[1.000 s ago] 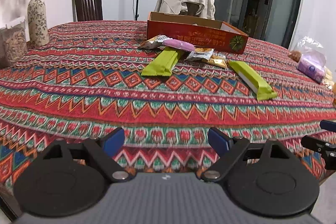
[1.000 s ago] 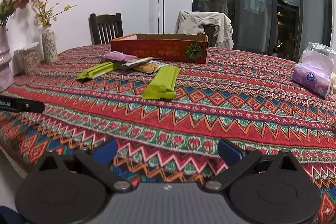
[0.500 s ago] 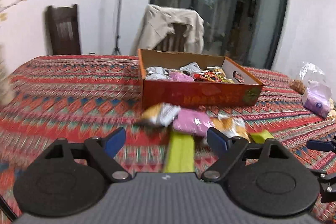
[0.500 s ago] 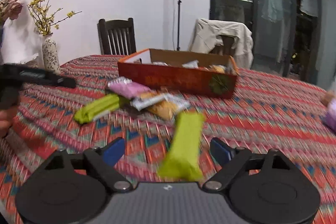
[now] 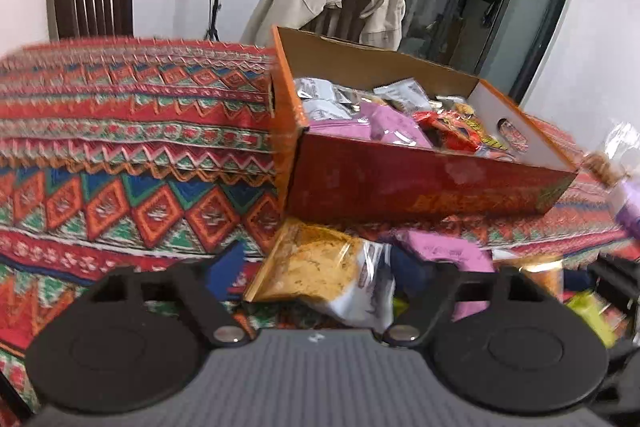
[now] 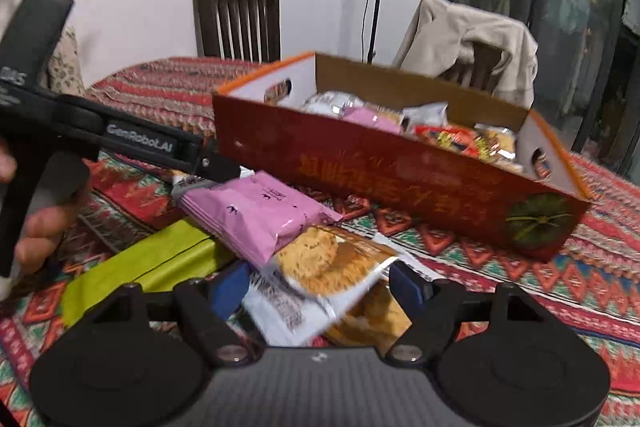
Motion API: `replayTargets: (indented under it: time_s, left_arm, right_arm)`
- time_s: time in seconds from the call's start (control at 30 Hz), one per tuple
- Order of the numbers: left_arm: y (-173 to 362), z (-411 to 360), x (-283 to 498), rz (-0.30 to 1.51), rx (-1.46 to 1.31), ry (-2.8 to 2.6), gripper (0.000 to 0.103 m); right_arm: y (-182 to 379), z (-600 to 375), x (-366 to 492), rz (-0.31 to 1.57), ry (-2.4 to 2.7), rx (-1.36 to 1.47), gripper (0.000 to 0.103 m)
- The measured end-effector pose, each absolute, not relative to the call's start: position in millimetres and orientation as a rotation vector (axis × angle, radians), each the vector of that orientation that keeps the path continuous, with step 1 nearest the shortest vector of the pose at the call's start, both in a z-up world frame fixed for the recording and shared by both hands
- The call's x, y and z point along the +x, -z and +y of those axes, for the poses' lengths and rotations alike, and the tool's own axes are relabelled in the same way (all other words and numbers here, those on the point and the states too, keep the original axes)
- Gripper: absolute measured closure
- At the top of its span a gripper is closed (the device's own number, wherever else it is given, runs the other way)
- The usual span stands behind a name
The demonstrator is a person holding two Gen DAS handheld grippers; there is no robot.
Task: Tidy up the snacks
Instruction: 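Grasp a gold cracker packet with the left tool while the right tool grasps another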
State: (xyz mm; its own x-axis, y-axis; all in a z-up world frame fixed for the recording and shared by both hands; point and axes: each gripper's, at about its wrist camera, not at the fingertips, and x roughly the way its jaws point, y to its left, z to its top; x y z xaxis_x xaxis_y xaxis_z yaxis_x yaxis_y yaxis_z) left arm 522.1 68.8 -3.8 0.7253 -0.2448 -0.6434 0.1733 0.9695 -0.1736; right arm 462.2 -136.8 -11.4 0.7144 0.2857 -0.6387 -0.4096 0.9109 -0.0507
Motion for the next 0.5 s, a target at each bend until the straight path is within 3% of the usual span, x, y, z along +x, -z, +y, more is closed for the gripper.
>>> replayTargets:
  time_s: [0.07, 0.13, 0.2, 0.5]
  left_arm:
    - [3, 68, 520, 0.728, -0.084, 0.238, 0.048]
    - [0, 70, 515, 0.746, -0.098, 0.246, 0.051]
    - [-3, 71, 507, 0.747, -0.077, 0.224, 0.053]
    - [-38, 78, 410, 0.627, -0.040, 0.133, 0.053]
  right_arm:
    - [13, -134, 468, 0.674, -0.385, -0.193, 0.035]
    - [12, -134, 465, 0.665, -0.391, -0.191, 0.060]
    - [10, -138, 462, 0.655, -0.383, -0.183, 0.078]
    - [-18, -183, 417, 0.576, -0.387, -0.079, 0.081]
